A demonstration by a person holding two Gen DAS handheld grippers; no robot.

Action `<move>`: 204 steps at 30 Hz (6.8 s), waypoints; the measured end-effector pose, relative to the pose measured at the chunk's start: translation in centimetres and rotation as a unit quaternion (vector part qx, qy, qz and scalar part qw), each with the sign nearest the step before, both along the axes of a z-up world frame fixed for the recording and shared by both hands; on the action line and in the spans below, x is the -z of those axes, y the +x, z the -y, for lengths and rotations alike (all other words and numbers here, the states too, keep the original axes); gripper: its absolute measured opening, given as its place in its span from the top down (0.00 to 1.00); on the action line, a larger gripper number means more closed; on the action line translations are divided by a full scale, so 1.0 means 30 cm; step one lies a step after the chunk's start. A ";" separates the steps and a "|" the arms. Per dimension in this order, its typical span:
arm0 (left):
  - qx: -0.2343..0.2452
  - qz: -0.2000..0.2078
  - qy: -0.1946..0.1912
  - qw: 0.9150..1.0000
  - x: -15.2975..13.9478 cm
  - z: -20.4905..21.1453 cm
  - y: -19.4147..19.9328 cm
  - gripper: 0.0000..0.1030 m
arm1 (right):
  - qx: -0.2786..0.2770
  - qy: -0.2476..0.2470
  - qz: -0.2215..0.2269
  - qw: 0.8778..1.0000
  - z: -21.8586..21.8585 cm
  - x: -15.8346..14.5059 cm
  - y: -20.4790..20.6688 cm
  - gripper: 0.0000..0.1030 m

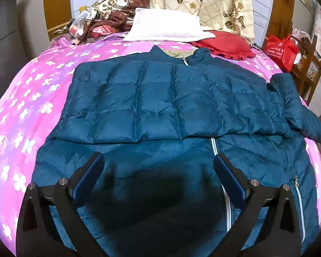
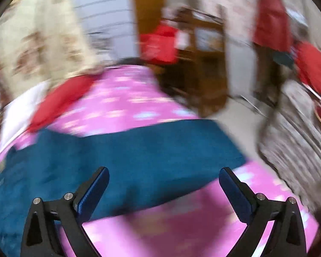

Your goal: Fold large clothes

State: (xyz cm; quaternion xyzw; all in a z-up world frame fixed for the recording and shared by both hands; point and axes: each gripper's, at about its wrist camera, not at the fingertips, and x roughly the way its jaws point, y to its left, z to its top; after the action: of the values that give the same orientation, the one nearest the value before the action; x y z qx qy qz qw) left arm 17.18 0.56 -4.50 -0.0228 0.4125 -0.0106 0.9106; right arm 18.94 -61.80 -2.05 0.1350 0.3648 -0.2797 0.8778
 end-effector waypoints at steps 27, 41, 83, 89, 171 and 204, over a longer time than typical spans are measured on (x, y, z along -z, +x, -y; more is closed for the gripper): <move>-0.052 -0.042 0.010 0.998 0.052 -0.083 0.050 0.01 | -0.050 -0.118 -0.045 0.991 -0.015 0.026 -0.031 0.94; -0.130 -0.039 0.062 0.989 0.023 -0.283 -0.034 0.01 | -0.168 -0.182 0.080 0.966 -0.684 -0.315 -0.140 0.94; 0.048 -0.023 -0.124 0.991 0.089 0.028 0.236 0.41 | -0.327 -0.036 -0.101 0.939 -1.326 0.300 -0.133 0.00; 0.064 0.008 -0.150 0.986 0.028 0.025 0.189 0.90 | -0.328 -0.038 -0.103 0.938 -1.338 0.301 -0.113 0.00; -0.114 0.064 0.012 0.991 -0.025 -0.144 0.165 0.21 | -0.361 -0.009 0.015 0.932 -1.310 0.062 0.295 0.06; -0.121 -0.017 -0.017 0.992 0.148 -0.172 0.246 0.00 | -0.349 0.008 -0.046 0.936 -1.266 0.288 0.352 0.00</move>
State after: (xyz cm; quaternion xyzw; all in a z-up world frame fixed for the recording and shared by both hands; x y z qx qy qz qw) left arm 24.57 5.73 -8.94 -0.0882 0.4219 0.0927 0.8976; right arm 29.50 -23.82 -10.69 -0.0071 0.4313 0.0408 0.9012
